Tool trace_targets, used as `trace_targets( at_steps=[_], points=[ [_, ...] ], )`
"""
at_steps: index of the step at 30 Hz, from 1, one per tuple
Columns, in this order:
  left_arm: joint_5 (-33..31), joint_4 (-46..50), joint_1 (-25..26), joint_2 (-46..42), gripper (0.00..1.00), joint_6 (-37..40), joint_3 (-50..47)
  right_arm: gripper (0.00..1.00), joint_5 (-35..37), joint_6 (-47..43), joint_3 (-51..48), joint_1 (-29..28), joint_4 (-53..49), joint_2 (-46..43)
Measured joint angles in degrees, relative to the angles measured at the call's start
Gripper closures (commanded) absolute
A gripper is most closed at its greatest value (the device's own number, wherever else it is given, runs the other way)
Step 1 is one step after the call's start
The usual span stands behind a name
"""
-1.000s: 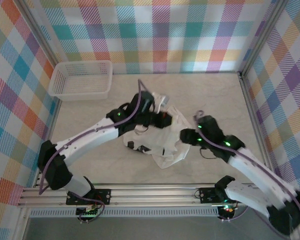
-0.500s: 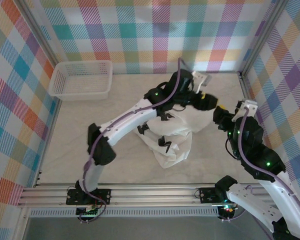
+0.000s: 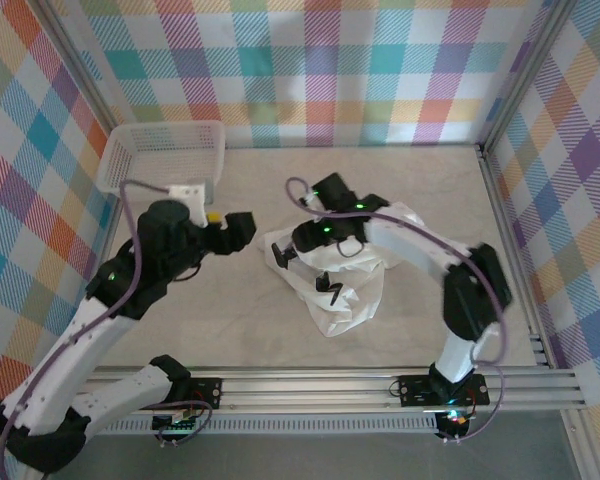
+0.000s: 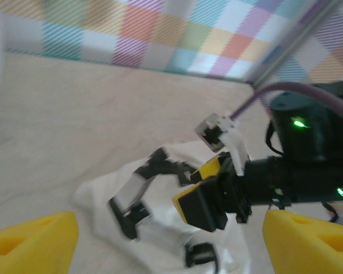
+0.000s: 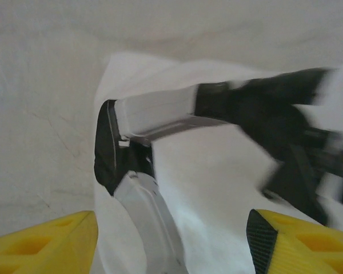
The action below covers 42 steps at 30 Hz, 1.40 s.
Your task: Fold the inside-out t-shirt
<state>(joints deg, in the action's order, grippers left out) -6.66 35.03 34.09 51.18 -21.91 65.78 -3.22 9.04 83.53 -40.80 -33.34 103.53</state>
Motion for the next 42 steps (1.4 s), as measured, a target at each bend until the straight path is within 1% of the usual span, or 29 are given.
trace_targets(
  at_steps=[3,4,5,6,7,9,10,13,15,17,20,21,23,25,27,30,34,37,40,42],
  points=[
    [-2.97,3.76,0.0,-3.63,0.16,-2.1,-4.76,0.27,-0.04,-0.94,6.95,-3.39,0.02,9.7],
    [-3.61,4.61,0.0,-4.07,0.15,-2.58,-5.6,0.28,0.5,-1.11,8.44,-4.33,0.13,11.72],
    [-4.24,5.53,0.0,-4.24,0.15,-2.99,-6.27,0.33,1.27,-1.46,9.88,-5.27,0.11,13.73],
    [-4.79,6.12,0.0,-4.17,0.15,-3.41,-6.64,0.42,2.25,-2.03,11.45,-6.08,-0.07,15.8],
    [-5.07,6.4,0.0,-3.85,0.15,-3.72,-6.78,0.54,3.1,-2.12,12.7,-6.78,-0.35,17.27],
    [-5.55,6.64,0.0,-2.99,0.16,-4.0,-6.8,0.87,5.2,-2.6,15.3,-7.91,-0.94,20.13],
    [-5.77,6.64,0.0,-2.58,0.16,-4.02,-6.73,1.0,6.03,-2.64,16.11,-8.09,-1.18,20.92],
    [-6.1,6.69,-0.26,-0.7,0.17,-3.98,-5.64,1.0,7.56,-3.04,16.68,-7.65,-1.46,20.79],
    [-5.79,6.36,-1.05,0.48,0.17,-3.98,-4.52,1.0,7.23,-3.93,16.65,-6.95,-1.51,18.82],
    [-4.92,5.49,-2.64,0.74,0.17,-3.98,-3.98,1.0,5.95,-4.26,16.65,-6.1,-1.51,15.43],
    [-3.13,4.48,-5.31,0.61,0.16,-4.02,-3.19,1.0,2.51,-4.48,15.91,-4.35,0.0,6.97],
    [-2.4,4.0,-6.05,0.61,0.17,-4.0,-2.89,0.96,2.12,-4.76,15.67,-3.98,0.72,3.87],
    [-1.49,3.58,-6.91,0.7,0.17,-4.02,-2.29,0.74,2.19,-5.2,15.76,-3.13,1.88,-1.14],
    [-0.79,3.5,-7.23,0.85,0.17,-4.24,-1.84,0.67,2.56,-5.05,16.81,-2.91,1.95,-2.8],
    [-0.7,3.56,-7.3,0.9,0.18,-4.66,-1.81,0.53,3.74,-3.87,17.38,-3.85,1.92,-1.53],
    [-1.25,3.78,-7.3,0.26,0.18,-5.55,-1.81,0.42,7.45,-2.38,16.87,-7.15,0.31,3.82],
    [-2.58,4.04,-7.3,-2.21,0.18,-5.7,-1.86,0.36,12.24,-0.98,16.44,-12.28,-3.13,13.29],
    [-3.85,4.85,-7.52,-3.26,0.18,-5.7,-1.86,0.29,15.45,-0.7,16.79,-14.64,-5.03,18.01],
    [-4.61,5.53,-7.63,-3.34,0.18,-5.73,-2.08,0.3,18.38,-0.7,20.28,-15.06,-7.58,22.69],
    [-4.83,5.6,-7.65,-3.3,0.18,-5.73,-2.54,0.35,20.7,-0.72,23.47,-15.19,-8.76,25.81]
  ],
)
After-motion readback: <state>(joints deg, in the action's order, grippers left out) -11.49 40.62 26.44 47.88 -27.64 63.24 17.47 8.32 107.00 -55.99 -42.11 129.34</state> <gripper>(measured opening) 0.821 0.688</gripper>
